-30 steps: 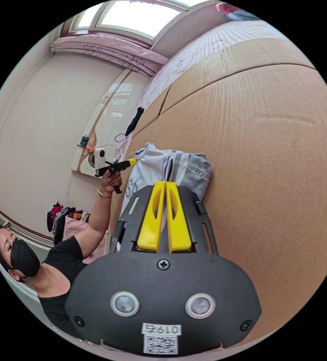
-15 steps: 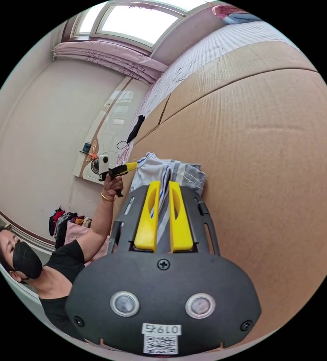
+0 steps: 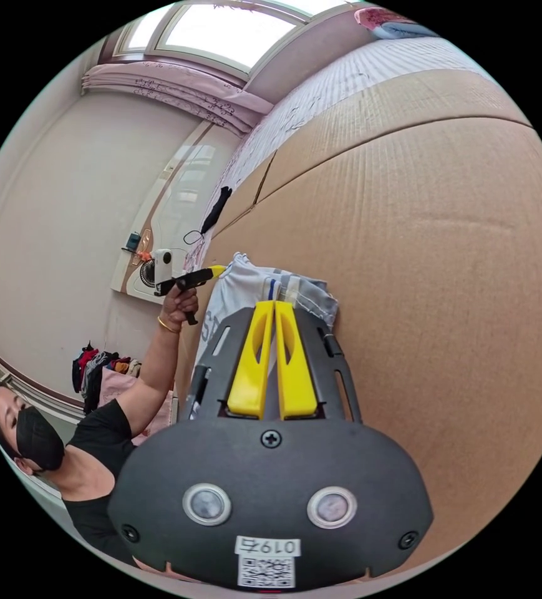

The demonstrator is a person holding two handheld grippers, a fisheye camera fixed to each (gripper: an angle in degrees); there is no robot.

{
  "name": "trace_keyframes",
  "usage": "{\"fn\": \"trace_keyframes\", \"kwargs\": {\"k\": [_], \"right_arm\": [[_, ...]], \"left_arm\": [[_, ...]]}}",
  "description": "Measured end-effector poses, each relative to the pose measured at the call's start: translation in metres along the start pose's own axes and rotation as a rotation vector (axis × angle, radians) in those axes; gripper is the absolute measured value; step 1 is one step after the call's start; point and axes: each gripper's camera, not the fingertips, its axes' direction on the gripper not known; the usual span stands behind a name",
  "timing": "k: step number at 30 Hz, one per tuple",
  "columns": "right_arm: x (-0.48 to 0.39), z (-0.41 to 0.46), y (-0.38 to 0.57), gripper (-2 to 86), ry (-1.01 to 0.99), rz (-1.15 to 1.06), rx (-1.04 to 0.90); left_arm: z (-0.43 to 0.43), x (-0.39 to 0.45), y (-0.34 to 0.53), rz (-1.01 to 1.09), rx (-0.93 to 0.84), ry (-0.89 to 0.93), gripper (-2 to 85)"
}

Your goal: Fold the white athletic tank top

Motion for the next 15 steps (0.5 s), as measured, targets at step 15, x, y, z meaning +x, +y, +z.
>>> {"fn": "trace_keyframes", "kwargs": {"k": [15], "right_arm": [[-0.031,-0.023,0.061,6.0,-0.042,-0.106,-0.105]], "left_arm": [[-0.057,0.029,0.099,0.082,0.132,0.041,6.4]]}}
